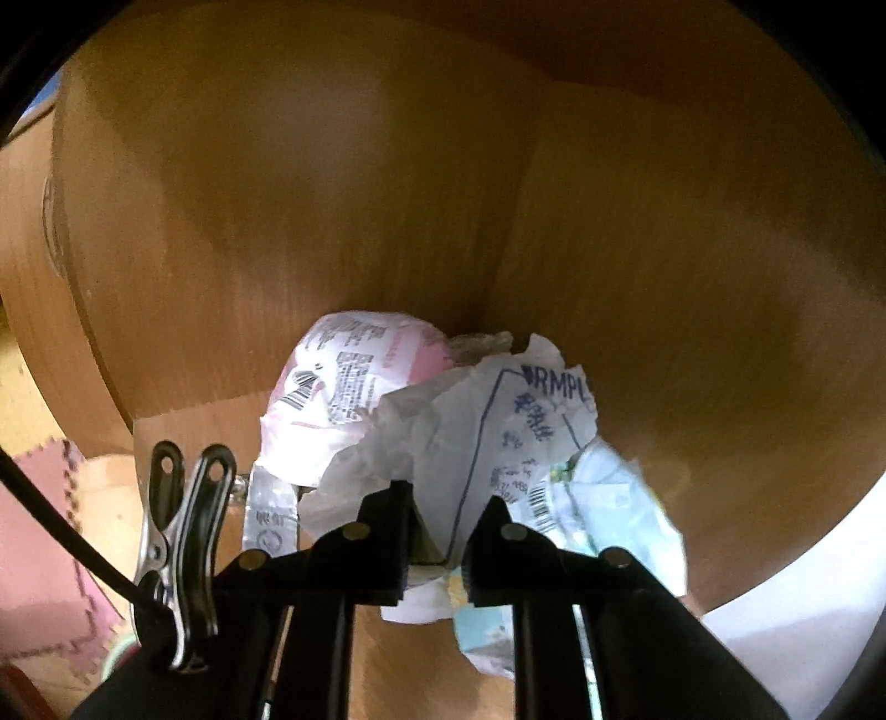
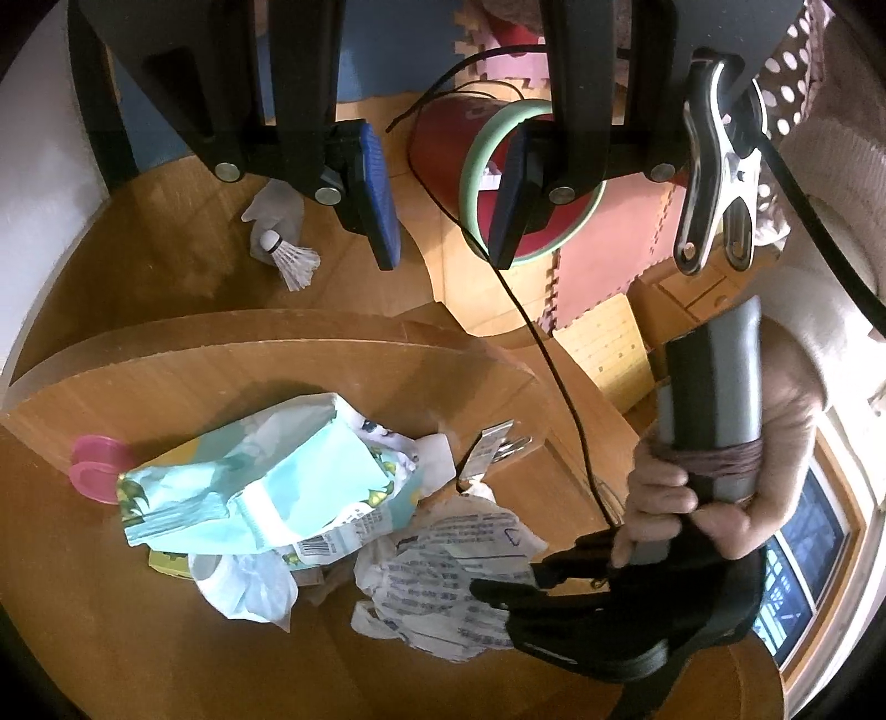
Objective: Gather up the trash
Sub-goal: 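Carry the paper bag with the left tool over the red bin while the right tool lowers toward the shuttlecock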
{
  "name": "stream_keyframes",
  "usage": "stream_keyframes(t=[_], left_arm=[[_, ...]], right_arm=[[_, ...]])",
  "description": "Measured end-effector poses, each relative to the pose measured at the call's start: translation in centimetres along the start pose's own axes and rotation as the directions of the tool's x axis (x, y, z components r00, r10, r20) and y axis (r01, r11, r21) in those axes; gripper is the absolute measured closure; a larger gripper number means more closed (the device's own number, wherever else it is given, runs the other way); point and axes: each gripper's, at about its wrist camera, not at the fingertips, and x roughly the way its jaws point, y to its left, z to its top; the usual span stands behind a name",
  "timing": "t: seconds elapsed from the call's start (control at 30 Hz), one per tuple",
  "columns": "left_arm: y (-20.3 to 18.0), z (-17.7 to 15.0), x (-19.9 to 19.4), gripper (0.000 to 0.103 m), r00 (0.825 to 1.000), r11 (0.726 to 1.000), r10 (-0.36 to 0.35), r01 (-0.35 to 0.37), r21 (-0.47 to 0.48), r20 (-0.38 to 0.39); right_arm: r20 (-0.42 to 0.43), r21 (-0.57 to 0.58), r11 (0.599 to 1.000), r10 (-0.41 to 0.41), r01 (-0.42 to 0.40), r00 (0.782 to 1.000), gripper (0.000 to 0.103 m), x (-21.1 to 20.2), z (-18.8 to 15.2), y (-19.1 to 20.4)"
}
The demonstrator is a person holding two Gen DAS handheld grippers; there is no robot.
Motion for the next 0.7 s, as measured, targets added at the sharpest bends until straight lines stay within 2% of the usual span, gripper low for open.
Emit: stream_keyframes(t=[0.23, 0.7], left_arm=[[-0.7, -0.3, -3.4, 0.089, 0.998, 1.0, -0.003, 0.002, 0.018, 0.059], [0.8, -2.3, -8.7, 0.089, 0.998, 0.999, -0.022, 0.025, -0.049, 0.062]], right_arm=[[0.009, -0.014, 1.0, -0.01, 0.01, 1.0, 0.069, -0.2, 0.0, 0.3], [0.027, -0.042, 0.998, -0.04, 0.041, 0.999, 0.069, -0.4, -0.1, 0.8]])
